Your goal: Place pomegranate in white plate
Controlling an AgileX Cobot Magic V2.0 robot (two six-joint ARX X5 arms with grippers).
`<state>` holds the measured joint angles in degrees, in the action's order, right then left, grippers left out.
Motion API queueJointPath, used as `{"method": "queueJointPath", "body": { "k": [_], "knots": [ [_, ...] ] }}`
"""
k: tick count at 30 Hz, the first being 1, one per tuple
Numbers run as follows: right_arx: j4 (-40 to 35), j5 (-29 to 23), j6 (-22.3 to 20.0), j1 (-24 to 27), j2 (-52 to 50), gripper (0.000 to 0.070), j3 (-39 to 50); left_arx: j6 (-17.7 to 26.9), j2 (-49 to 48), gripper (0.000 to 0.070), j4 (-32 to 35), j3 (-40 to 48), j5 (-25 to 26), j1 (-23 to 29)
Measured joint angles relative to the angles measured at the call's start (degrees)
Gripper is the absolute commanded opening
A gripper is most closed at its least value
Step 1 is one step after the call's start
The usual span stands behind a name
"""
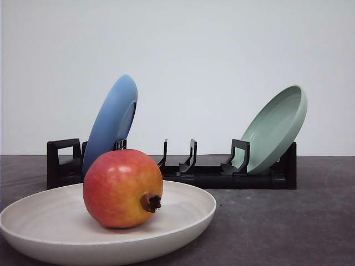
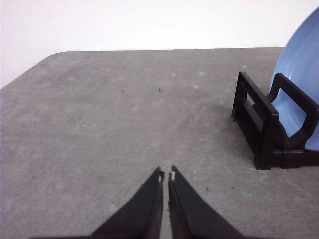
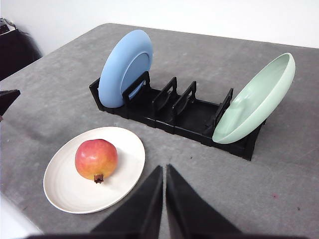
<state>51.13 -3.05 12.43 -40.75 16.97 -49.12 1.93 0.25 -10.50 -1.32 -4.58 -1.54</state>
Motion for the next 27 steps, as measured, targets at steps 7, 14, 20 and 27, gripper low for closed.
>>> {"method": "queueJointPath", "body": {
  "k": [7, 14, 20, 27],
  "knots": [
    [-0.86, 0.55, 0.0, 3.17, 0.0, 0.0002, 0.08, 0.0, 0.0, 0.0, 0.0, 0.0, 0.0, 0.0],
    [-18.94, 1.55, -7.69, 25.25, -2.96, 0.0002, 11.13, 0.0, 0.0, 0.0, 0.0, 0.0, 0.0, 0.0],
    [-37.55, 1.53, -12.8, 39.35, -10.73, 0.0002, 28.47, 0.0, 0.0, 0.0, 0.0, 0.0, 0.0, 0.02],
    [-44.59, 1.53, -14.58, 42.36, -16.8, 0.0002, 44.31, 0.0, 0.0, 0.0, 0.0, 0.0, 0.0, 0.0]
  ]
}}
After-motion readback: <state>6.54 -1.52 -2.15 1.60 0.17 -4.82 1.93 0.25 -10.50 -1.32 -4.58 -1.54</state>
